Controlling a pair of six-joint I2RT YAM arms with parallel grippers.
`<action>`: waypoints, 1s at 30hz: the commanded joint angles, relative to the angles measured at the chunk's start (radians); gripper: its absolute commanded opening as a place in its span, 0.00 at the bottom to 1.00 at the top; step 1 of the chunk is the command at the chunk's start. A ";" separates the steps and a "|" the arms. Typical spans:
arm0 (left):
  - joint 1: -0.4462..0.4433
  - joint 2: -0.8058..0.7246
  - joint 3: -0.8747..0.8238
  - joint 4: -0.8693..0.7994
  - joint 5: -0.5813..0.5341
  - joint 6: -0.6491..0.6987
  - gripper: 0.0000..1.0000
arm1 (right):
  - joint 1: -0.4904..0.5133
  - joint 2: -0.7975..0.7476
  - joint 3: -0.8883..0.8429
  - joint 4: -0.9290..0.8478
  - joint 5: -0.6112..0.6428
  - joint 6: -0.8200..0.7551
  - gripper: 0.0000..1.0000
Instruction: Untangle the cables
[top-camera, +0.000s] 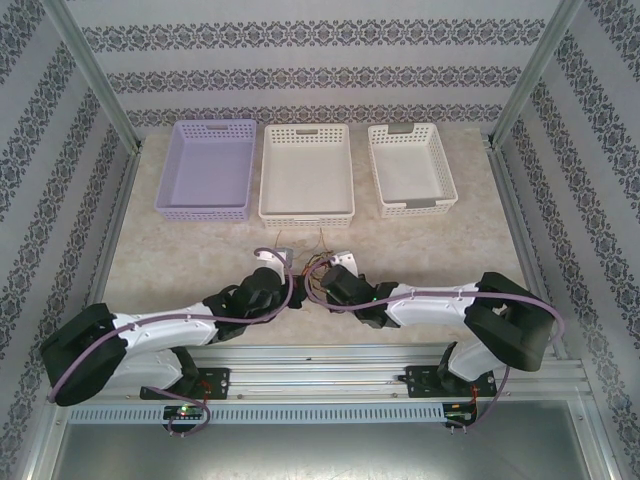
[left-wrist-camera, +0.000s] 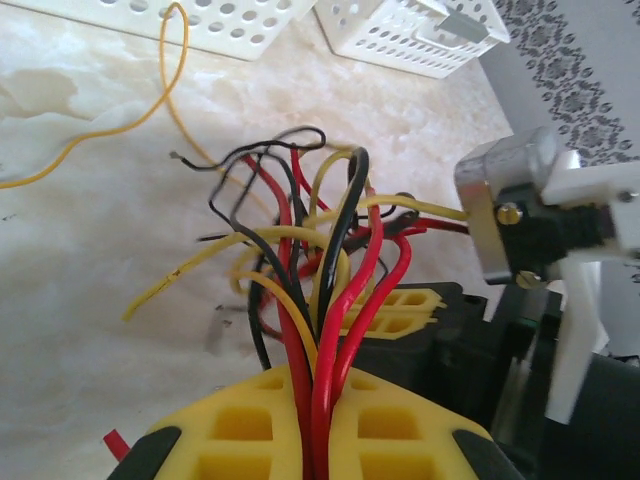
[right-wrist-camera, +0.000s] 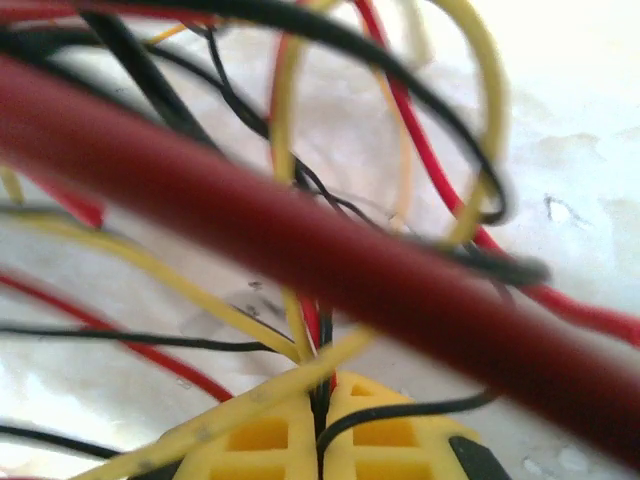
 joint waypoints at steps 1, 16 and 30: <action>-0.028 -0.050 -0.019 0.094 0.072 0.017 0.00 | -0.011 -0.028 -0.018 0.021 0.052 0.014 0.00; -0.026 -0.276 -0.107 -0.050 -0.123 0.022 0.00 | -0.168 -0.494 -0.135 -0.330 0.179 0.189 0.00; -0.026 -0.216 -0.104 -0.146 -0.301 -0.234 0.00 | -0.397 -0.741 -0.204 -0.407 -0.174 0.268 0.00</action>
